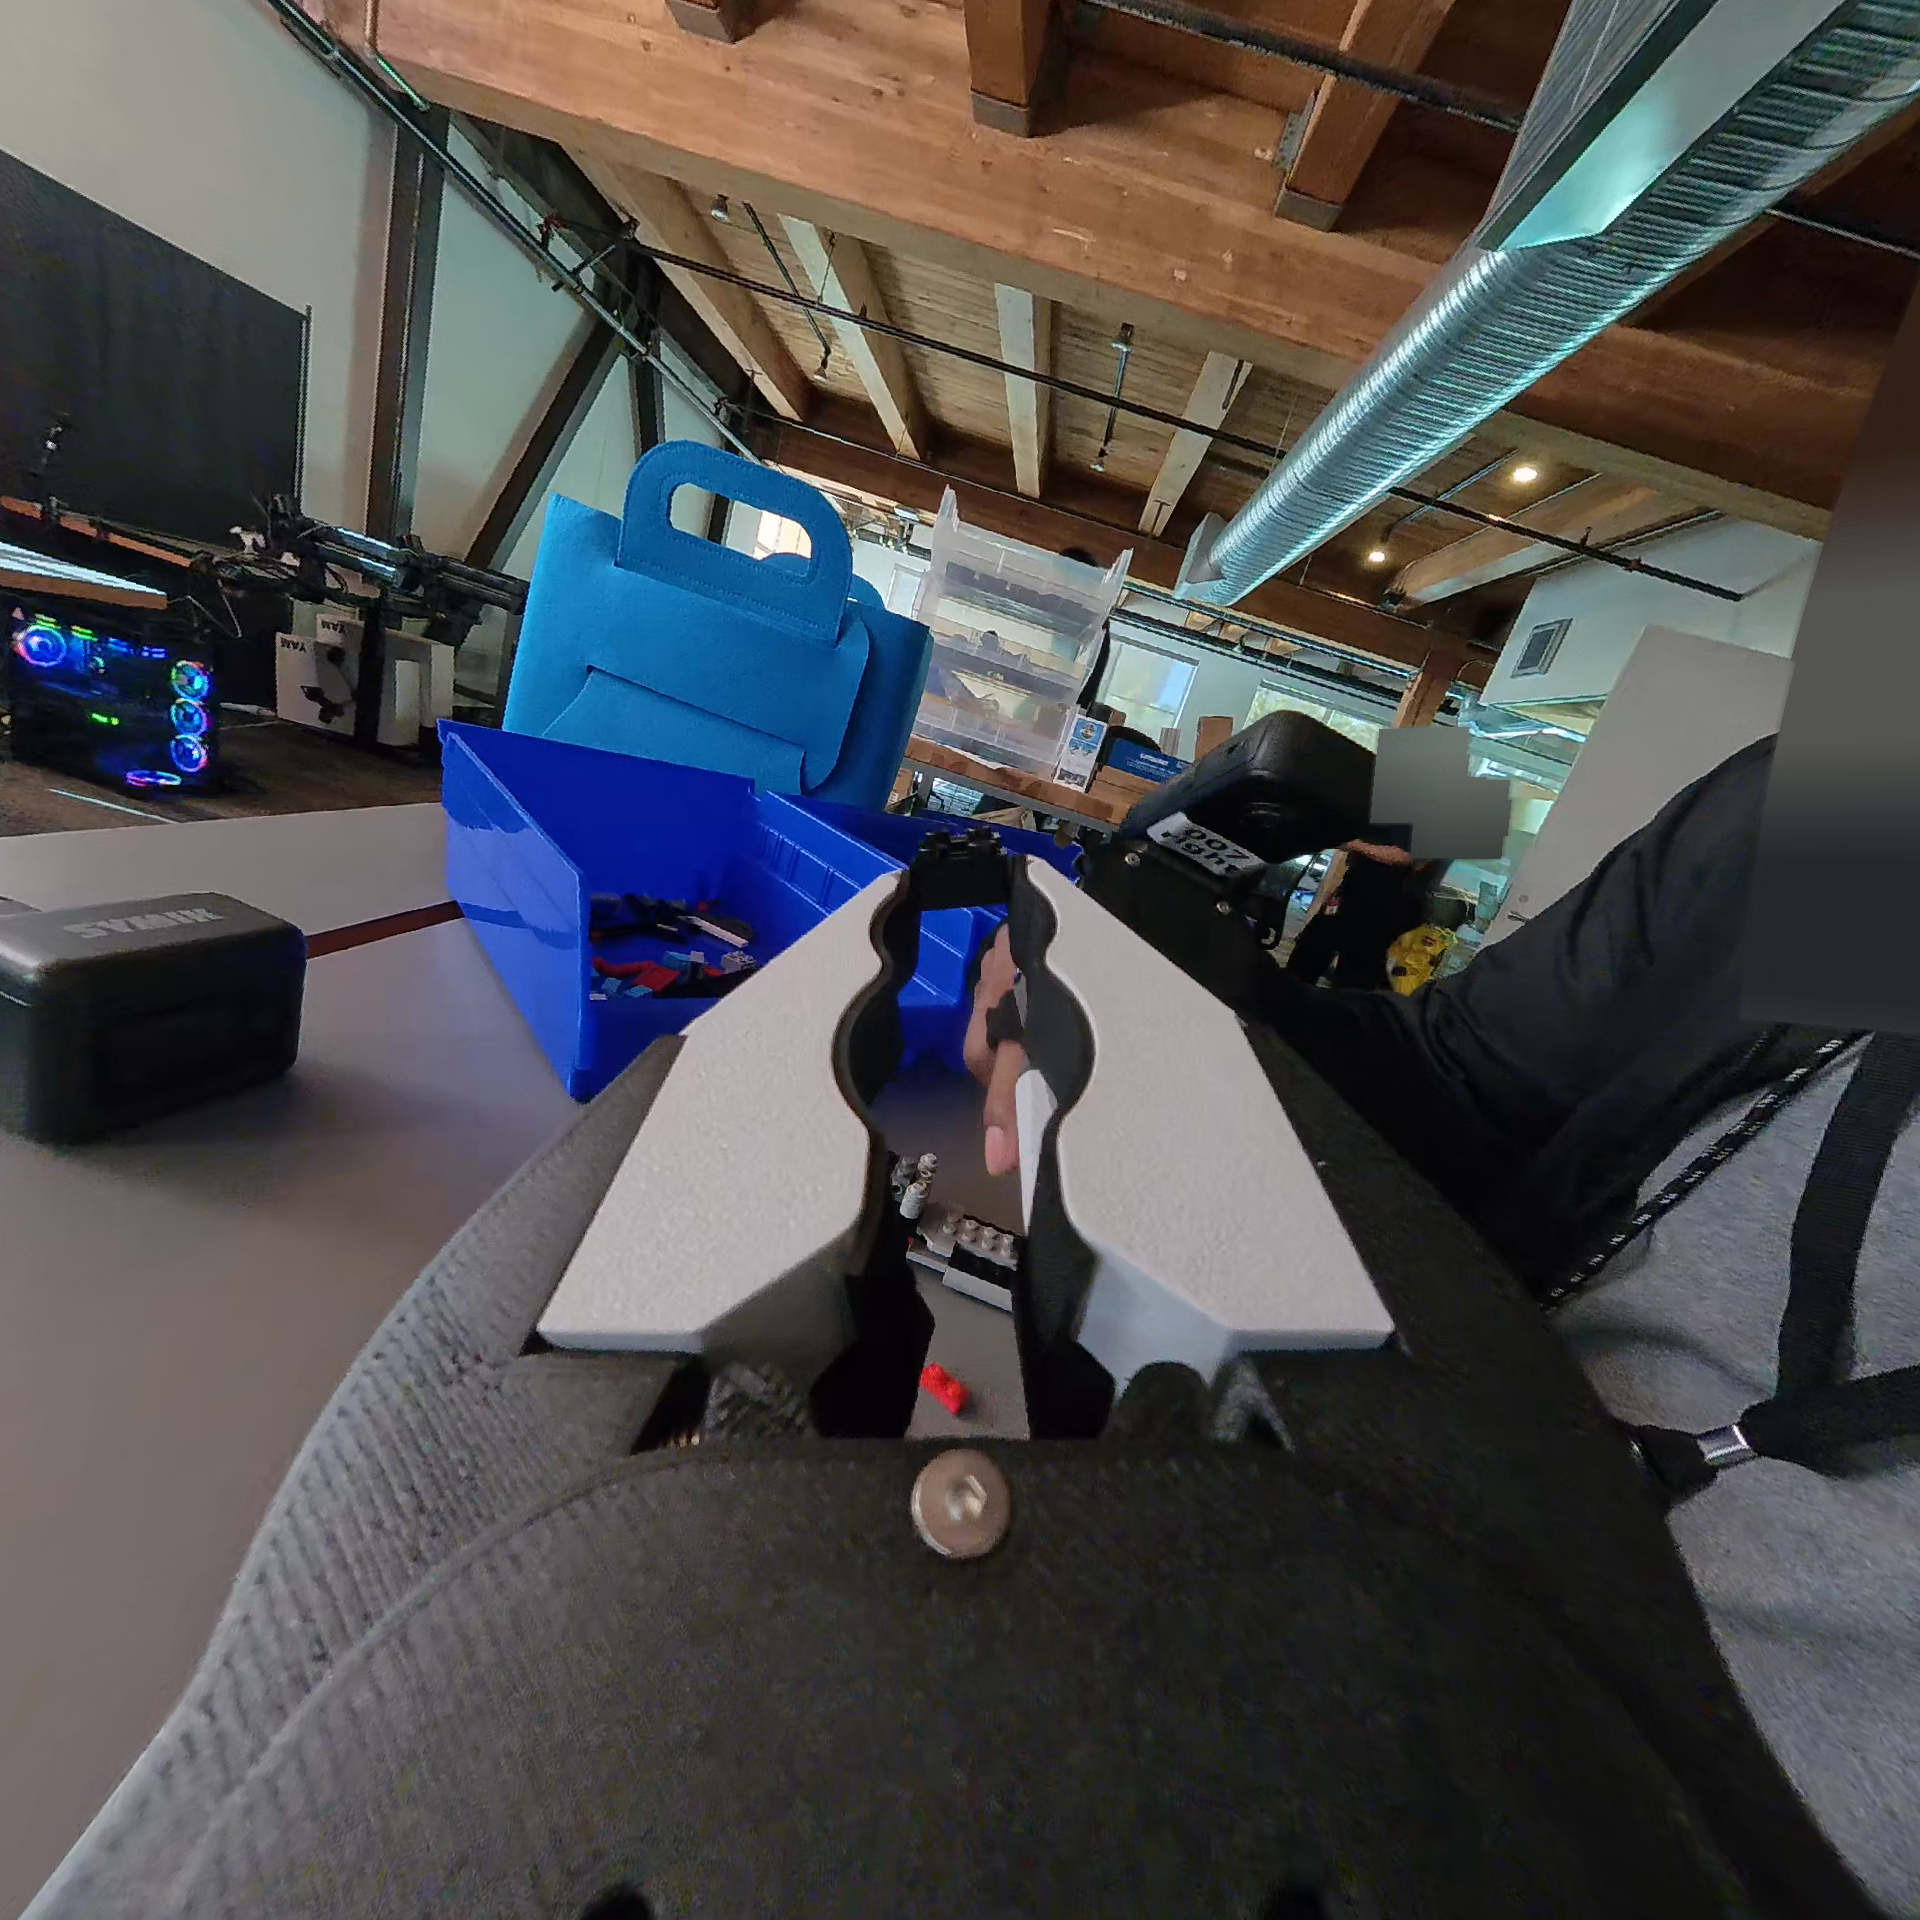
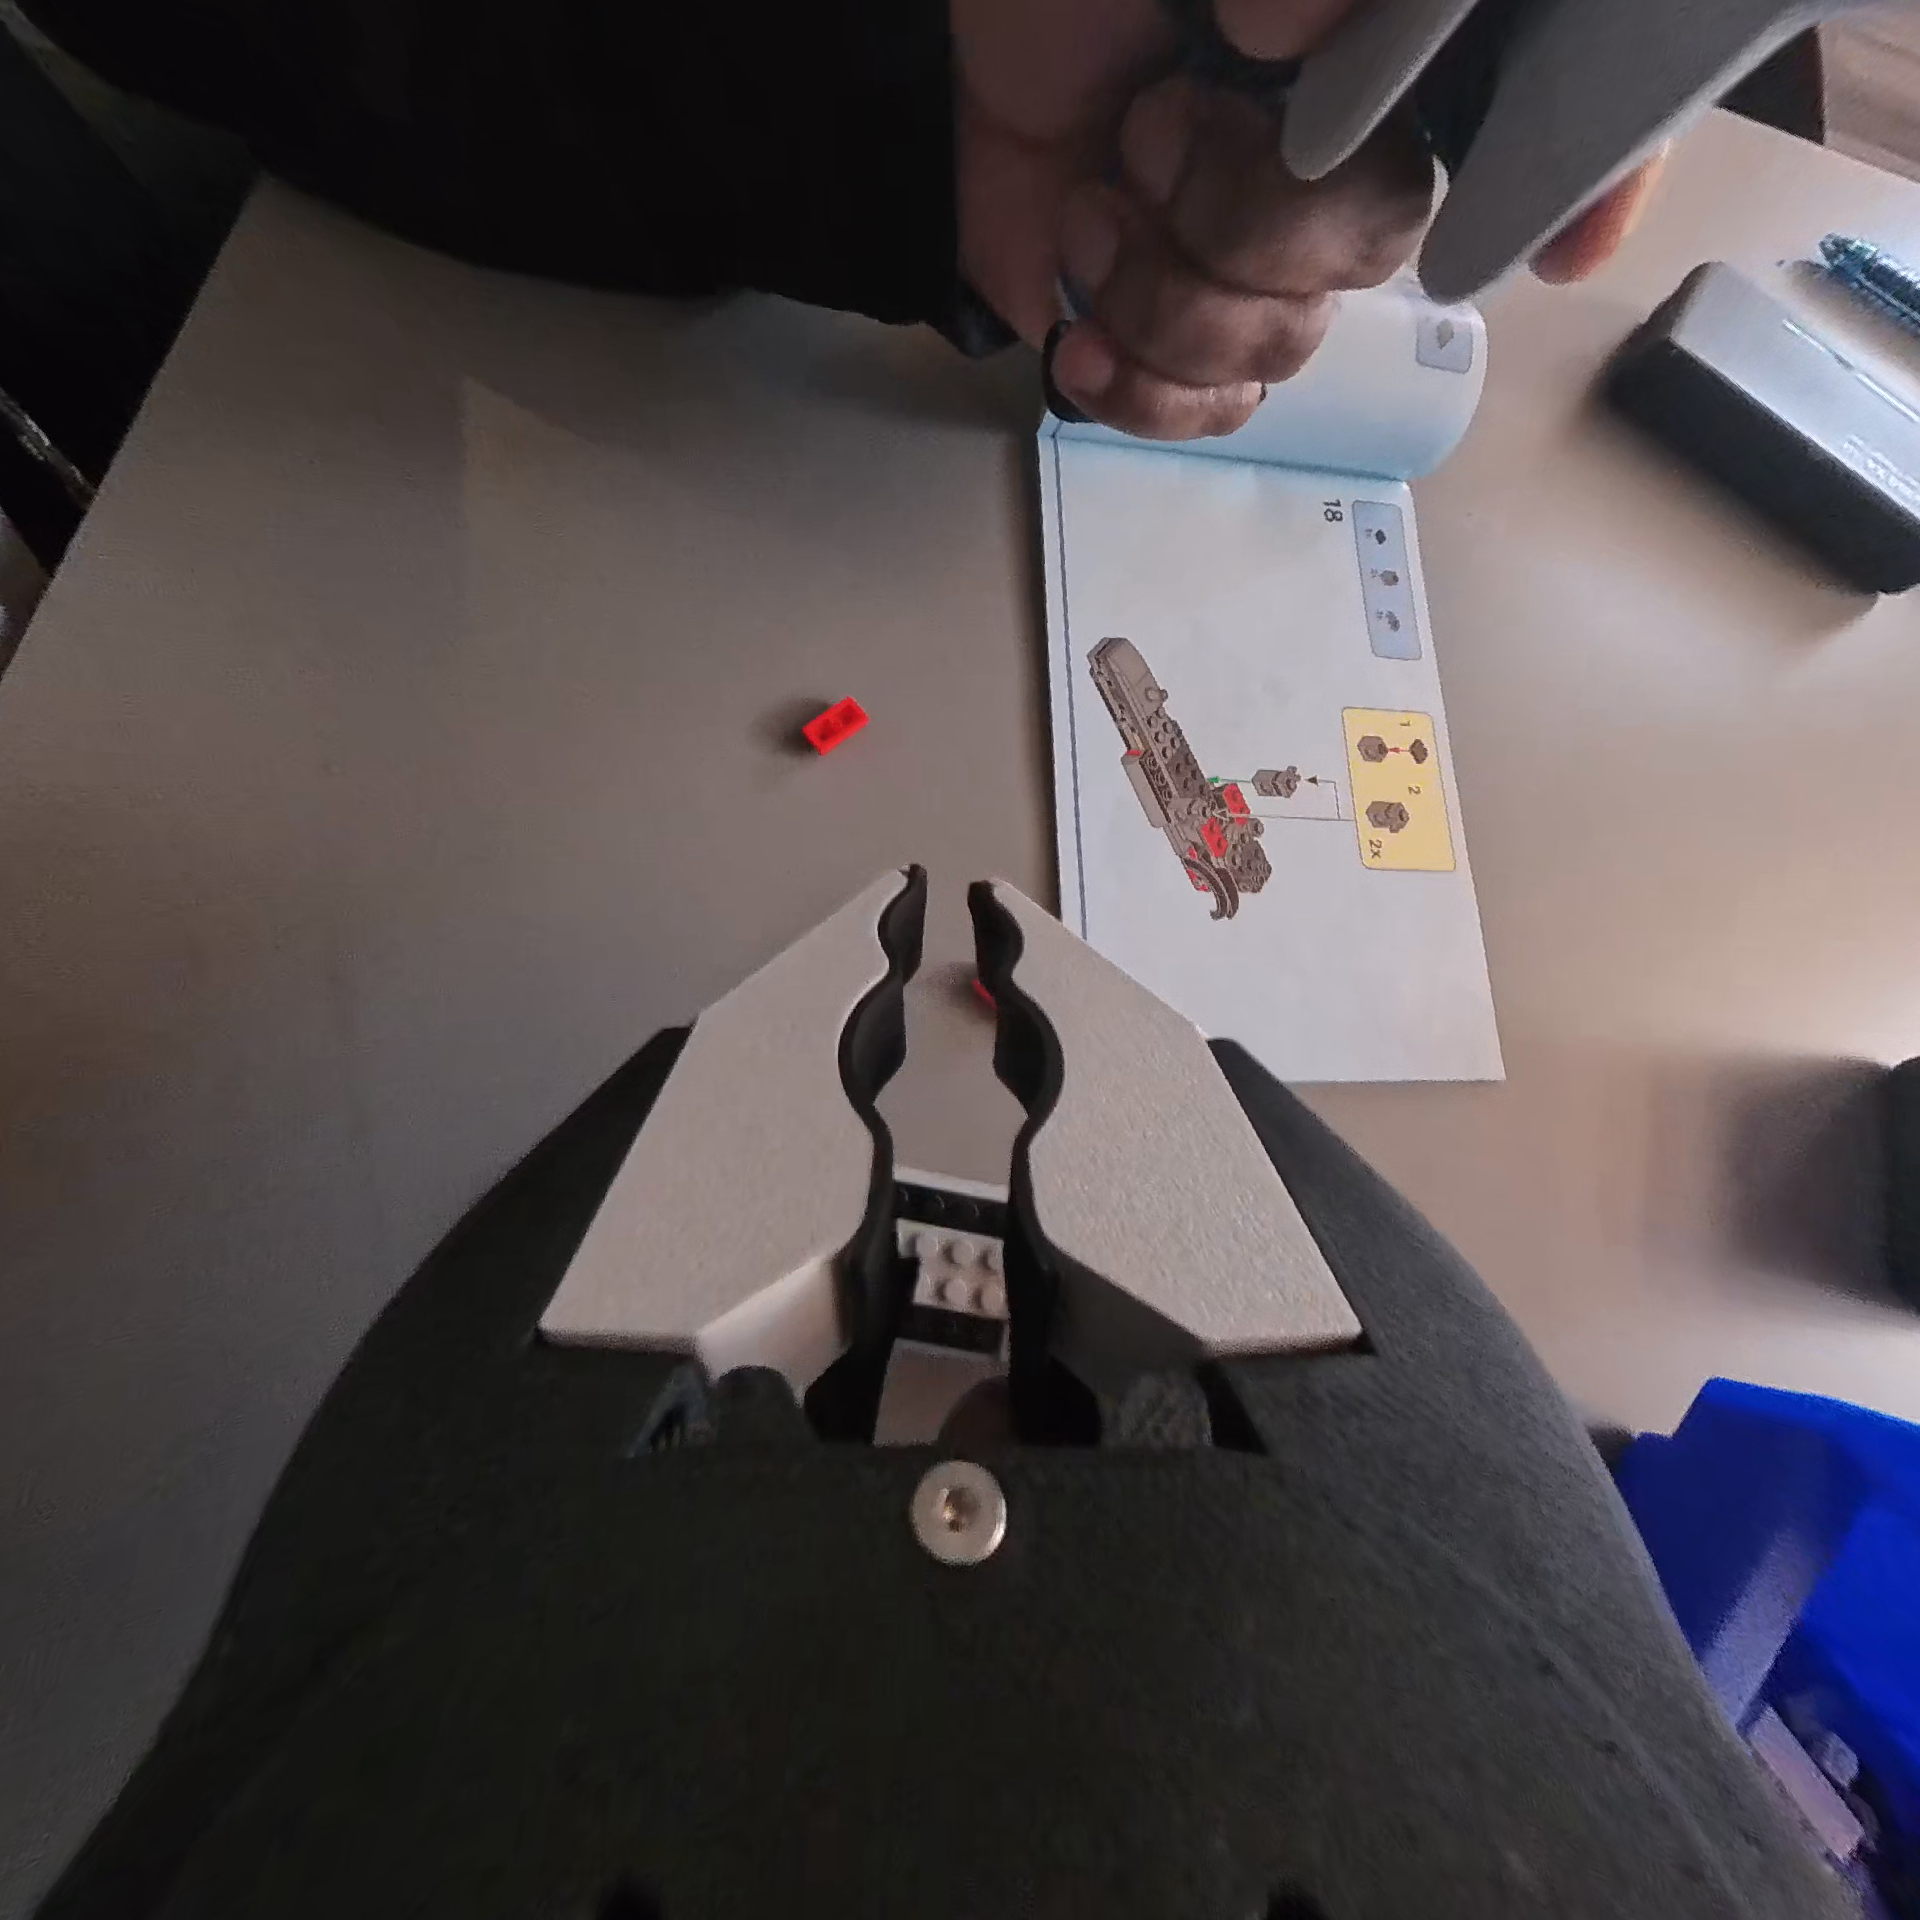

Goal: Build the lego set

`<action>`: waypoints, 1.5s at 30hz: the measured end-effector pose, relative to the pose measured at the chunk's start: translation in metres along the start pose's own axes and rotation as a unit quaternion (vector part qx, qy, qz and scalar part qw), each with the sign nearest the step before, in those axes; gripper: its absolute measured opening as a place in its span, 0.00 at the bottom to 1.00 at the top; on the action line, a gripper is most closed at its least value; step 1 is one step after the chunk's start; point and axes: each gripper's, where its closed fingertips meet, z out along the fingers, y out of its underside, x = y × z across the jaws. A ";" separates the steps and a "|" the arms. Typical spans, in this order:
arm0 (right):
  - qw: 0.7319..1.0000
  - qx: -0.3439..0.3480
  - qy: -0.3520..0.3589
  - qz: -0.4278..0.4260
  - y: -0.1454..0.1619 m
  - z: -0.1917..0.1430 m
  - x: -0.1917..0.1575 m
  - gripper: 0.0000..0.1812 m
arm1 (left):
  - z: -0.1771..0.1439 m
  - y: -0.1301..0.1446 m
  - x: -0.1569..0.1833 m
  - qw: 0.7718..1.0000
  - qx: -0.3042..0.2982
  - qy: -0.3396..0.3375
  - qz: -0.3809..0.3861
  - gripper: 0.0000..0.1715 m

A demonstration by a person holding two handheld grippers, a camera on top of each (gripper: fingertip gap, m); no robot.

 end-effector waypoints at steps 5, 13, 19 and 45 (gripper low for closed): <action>0.999 -0.034 0.022 0.029 0.019 -0.009 0.013 0.05 | 0.000 0.000 0.000 1.000 0.000 0.000 0.000 0.10; 0.988 -0.109 0.028 0.102 0.041 0.016 0.012 0.10 | 0.001 0.002 0.000 1.000 -0.003 -0.002 0.003 0.10; 0.986 -0.119 0.035 0.107 0.043 0.023 0.013 0.12 | 0.001 0.002 0.001 1.000 -0.007 -0.004 0.017 0.10; 0.995 -0.001 0.078 0.065 0.016 0.001 0.019 0.10 | 0.004 0.009 0.003 0.999 -0.013 -0.011 0.047 0.10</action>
